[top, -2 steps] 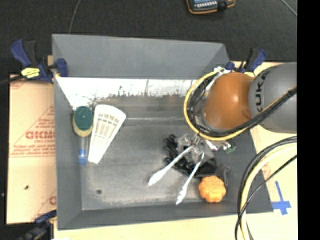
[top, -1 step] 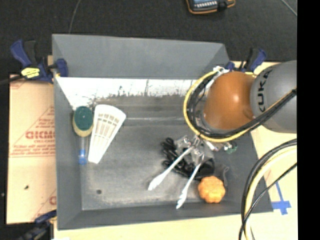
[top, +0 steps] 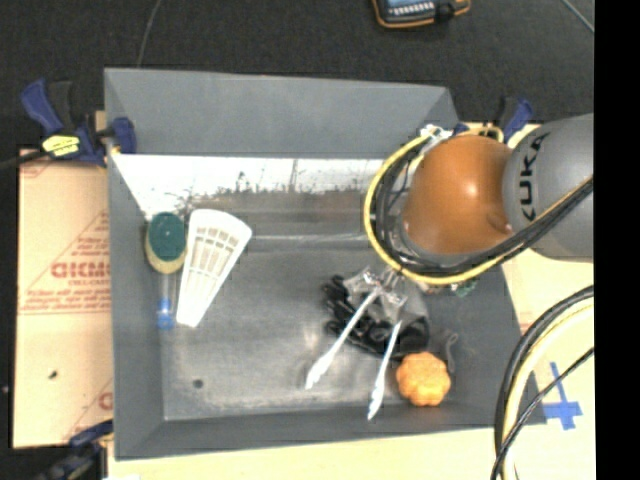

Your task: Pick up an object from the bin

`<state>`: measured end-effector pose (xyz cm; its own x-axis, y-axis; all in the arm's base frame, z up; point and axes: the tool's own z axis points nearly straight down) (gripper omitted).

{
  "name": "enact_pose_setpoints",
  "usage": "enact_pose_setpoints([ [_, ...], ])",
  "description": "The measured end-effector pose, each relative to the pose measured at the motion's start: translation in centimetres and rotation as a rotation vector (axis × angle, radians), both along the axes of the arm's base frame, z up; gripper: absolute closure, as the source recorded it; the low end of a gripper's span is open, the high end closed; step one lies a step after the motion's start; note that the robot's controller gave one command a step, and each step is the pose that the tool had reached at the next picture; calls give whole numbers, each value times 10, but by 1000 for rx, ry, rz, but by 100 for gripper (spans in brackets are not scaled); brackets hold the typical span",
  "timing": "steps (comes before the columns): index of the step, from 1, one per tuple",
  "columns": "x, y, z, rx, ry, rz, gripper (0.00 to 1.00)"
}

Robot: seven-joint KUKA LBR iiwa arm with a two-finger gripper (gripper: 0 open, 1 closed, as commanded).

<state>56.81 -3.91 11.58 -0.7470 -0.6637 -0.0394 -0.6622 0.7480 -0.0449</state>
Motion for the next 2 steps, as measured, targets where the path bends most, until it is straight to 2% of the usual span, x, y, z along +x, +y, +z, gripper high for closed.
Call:
enact_pose_setpoints([
  [1,-7,-41,-43,-18,-5,296,100],
  [2,-4,-28,-43,-20,-6,304,100],
])
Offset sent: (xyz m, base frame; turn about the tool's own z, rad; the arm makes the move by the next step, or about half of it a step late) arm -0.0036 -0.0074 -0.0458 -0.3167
